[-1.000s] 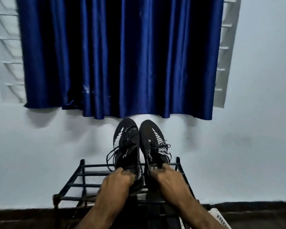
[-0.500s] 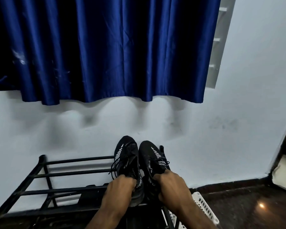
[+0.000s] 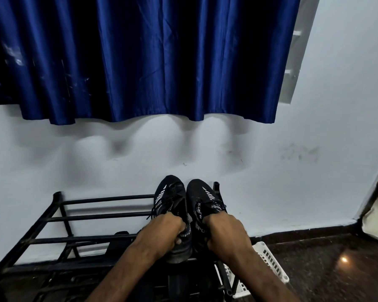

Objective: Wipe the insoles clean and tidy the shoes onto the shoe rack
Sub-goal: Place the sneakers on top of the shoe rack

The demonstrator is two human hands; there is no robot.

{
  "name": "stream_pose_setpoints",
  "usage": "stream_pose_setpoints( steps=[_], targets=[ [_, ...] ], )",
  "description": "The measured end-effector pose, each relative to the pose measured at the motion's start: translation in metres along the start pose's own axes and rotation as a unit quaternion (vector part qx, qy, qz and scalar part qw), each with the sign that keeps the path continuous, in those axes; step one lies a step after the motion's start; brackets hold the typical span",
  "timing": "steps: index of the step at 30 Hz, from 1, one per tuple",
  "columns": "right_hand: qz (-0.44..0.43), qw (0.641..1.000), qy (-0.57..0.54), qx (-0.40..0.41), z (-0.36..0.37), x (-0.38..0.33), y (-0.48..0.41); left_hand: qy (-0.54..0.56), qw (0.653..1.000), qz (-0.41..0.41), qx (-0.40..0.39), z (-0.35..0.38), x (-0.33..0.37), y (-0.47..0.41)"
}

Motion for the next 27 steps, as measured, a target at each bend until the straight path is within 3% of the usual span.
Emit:
stream_pose_setpoints(
  steps=[20, 27],
  targets=[
    [0.053, 0.999, 0.004, 0.005, -0.004, -0.010, -0.001, -0.016, 0.999, -0.020, -0.021, -0.005, 0.002, 0.003],
    [0.038, 0.998, 0.009, -0.050, -0.004, 0.003, -0.004, -0.019, 0.999, -0.013, -0.037, -0.010, -0.002, 0.005]
  ],
)
Point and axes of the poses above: each hand's wrist, its own y-axis away from the middle knuckle, its own z-axis out of the palm, x = y × z, the point moved 1 cm from there along -y, towards the middle knuckle, and after that the axes turned 2 degrees about -y, right-handed, at the moved point
